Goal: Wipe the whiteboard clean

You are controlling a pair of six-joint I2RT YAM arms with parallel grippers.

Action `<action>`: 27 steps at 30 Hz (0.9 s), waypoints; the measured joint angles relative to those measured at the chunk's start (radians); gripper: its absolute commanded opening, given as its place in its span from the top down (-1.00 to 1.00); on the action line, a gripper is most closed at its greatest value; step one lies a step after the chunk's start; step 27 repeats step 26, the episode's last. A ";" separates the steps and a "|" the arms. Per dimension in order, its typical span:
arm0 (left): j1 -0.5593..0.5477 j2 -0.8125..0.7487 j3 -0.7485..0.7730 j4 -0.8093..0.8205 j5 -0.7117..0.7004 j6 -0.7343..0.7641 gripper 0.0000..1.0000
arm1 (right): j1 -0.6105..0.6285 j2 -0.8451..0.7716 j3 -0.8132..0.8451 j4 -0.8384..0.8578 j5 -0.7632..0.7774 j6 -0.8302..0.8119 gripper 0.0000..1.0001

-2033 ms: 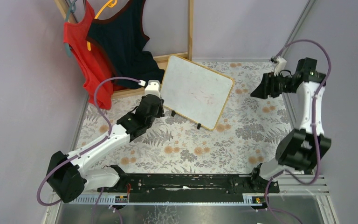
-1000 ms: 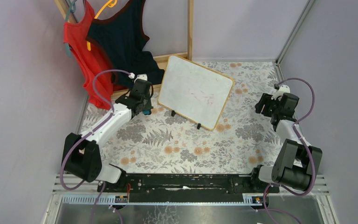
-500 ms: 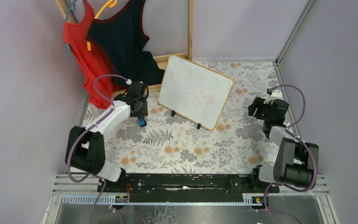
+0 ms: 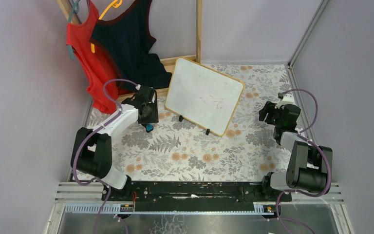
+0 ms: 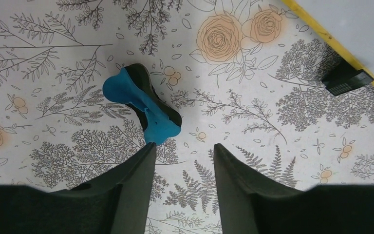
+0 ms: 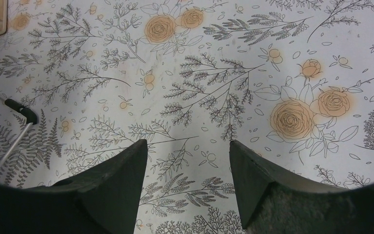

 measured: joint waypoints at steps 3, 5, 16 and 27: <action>0.000 -0.017 0.000 0.012 -0.019 0.000 -0.19 | 0.000 0.003 0.000 0.003 -0.001 0.000 -0.38; 0.002 -0.036 0.000 0.031 -0.051 0.004 -0.36 | 0.000 0.014 0.000 0.006 -0.001 0.000 -0.38; 0.061 -0.089 -0.058 0.321 -0.157 0.054 -0.61 | 0.006 0.035 0.000 0.008 0.000 -0.002 -0.41; 0.140 -0.011 -0.083 0.452 -0.134 0.078 -1.00 | 0.007 0.035 0.003 -0.014 0.001 -0.021 -0.42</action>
